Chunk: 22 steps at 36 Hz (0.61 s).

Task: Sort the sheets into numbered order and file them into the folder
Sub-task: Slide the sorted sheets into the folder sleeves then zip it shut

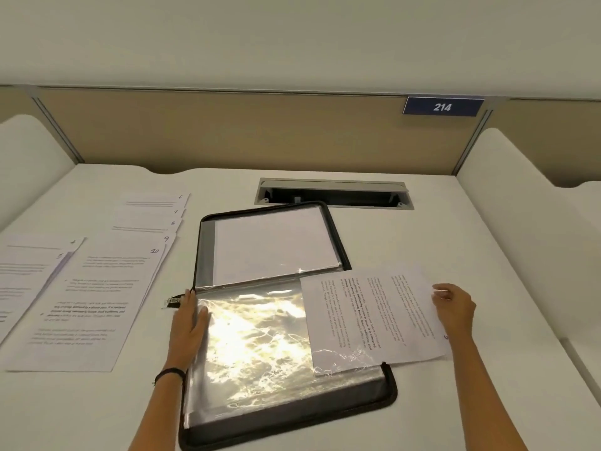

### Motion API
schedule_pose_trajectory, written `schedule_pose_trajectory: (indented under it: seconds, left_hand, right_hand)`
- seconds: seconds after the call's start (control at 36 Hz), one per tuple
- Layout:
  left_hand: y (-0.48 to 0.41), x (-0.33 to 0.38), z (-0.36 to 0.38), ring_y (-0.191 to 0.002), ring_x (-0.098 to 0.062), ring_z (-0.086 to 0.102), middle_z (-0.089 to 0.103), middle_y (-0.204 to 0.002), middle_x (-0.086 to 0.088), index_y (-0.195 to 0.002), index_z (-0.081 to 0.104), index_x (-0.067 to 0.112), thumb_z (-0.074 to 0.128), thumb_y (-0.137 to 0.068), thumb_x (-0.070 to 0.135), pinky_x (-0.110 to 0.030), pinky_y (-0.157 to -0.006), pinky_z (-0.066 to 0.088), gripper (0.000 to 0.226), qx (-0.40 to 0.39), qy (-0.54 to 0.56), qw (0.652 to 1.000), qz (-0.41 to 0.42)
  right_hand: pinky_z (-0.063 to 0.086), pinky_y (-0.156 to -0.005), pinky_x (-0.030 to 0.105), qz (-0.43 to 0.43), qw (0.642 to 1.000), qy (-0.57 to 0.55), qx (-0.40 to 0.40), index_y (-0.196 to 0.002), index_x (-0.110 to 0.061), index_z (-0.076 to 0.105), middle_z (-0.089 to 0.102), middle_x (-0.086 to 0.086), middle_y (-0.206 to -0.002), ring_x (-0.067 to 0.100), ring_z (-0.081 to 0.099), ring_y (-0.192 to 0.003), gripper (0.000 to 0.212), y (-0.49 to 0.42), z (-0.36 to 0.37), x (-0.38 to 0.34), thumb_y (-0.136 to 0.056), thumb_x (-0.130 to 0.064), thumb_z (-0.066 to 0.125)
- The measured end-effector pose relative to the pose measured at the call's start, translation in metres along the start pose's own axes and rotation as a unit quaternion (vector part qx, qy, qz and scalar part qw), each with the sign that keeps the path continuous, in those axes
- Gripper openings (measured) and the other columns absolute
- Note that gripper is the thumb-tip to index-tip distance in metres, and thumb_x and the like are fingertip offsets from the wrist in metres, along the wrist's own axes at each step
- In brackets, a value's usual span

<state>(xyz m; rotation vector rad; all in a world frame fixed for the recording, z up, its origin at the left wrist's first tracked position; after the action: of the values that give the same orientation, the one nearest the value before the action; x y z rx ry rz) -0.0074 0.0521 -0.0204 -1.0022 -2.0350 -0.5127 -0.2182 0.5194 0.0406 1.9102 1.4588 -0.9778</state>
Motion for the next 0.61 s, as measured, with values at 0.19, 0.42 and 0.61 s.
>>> schedule_pose_trajectory:
  seconds: [0.19,0.42,0.61]
  left_hand:
    - [0.0,0.0,0.0,-0.138,-0.003,0.009,0.01,-0.154,0.007,-0.151,0.013,0.014,0.04,-0.102,0.025,-0.03,-0.118,-0.003,0.058,-0.023,0.013,1.0,0.006]
    - [0.002,0.007,-0.009,-0.138,0.001,0.005,0.008,-0.151,0.015,-0.151,0.01,0.023,0.036,-0.102,0.028,-0.039,-0.121,-0.002,0.055,-0.064,0.088,0.994,-0.029]
    - [0.008,0.014,-0.015,-0.146,-0.009,0.007,0.01,-0.157,0.014,-0.151,0.013,0.031,0.034,-0.102,0.037,-0.036,-0.12,0.004,0.054,-0.077,0.139,0.985,-0.065]
  right_hand:
    - [0.052,-0.07,0.034,0.053,0.998,-0.018,-0.004,-0.097,0.0,0.071,0.069,0.016,-0.101,0.019,0.056,-0.085,0.019,-0.006,-0.006,-0.009,-0.084,0.004,0.058]
    - [0.043,-0.094,0.035,0.095,0.993,0.032,-0.062,-0.103,0.004,0.069,0.066,0.02,-0.112,0.035,0.058,-0.109,0.021,-0.019,-0.01,0.006,-0.083,0.004,0.063]
    - [0.042,-0.09,0.033,0.126,0.986,0.003,-0.108,-0.111,0.006,0.065,0.062,0.023,-0.118,0.037,0.057,-0.11,0.026,-0.011,0.006,0.002,-0.085,0.004,0.062]
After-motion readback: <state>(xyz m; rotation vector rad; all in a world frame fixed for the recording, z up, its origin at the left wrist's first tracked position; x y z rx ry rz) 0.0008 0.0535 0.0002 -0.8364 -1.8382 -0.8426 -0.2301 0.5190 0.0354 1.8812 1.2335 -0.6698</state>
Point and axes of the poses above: each hand's wrist, its own y-axis away from the middle knuckle, its own z-axis out of the palm, x = y × z, the point moved 1 cm from there along -y, towards the middle knuckle
